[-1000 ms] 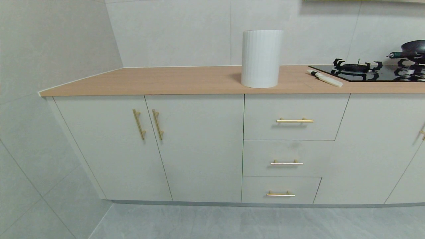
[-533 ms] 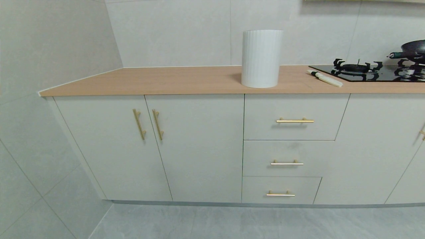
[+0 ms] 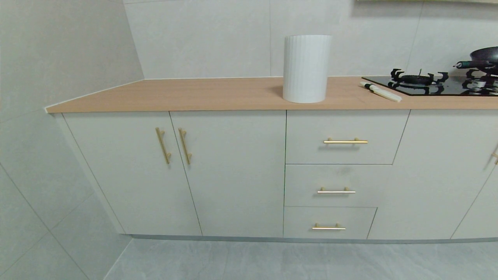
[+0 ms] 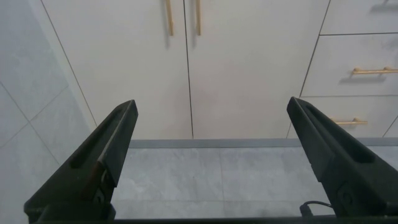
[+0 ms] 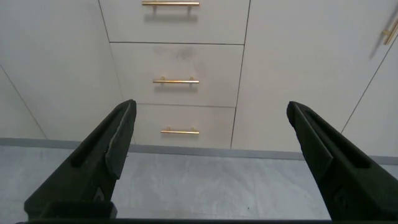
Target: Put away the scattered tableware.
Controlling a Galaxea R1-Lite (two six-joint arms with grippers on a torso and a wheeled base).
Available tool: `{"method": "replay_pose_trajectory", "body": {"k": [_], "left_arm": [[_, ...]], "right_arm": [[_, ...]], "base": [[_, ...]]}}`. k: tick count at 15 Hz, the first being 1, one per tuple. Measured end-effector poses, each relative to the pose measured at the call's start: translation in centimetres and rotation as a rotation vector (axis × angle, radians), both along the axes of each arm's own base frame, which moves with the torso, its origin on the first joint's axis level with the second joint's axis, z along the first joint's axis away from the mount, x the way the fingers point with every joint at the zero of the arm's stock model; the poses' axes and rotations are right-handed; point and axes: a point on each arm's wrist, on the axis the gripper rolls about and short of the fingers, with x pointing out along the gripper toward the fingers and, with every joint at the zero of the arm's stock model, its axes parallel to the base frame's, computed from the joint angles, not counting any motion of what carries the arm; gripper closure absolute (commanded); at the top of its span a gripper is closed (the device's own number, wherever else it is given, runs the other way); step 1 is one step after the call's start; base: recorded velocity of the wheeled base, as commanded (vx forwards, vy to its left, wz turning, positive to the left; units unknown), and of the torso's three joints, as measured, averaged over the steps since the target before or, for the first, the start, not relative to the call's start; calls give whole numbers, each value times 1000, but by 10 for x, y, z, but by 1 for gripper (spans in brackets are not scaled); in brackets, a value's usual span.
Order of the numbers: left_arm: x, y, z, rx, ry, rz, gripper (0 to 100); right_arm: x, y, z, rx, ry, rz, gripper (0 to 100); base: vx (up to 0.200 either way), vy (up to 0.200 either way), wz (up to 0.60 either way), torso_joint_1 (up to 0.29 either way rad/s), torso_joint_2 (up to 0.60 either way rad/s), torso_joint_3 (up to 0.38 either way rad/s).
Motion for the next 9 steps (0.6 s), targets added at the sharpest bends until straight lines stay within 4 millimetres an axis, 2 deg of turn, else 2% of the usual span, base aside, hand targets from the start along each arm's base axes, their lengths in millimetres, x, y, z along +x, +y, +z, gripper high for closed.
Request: {"method": "replay_pose_trajectory", "body": {"k": [9], "left_arm": [[0, 0, 0, 0, 0, 0, 0]], "right_arm": [[0, 0, 0, 3, 2, -4, 0]], "base": [[200, 0, 0, 3, 1, 3]]}}
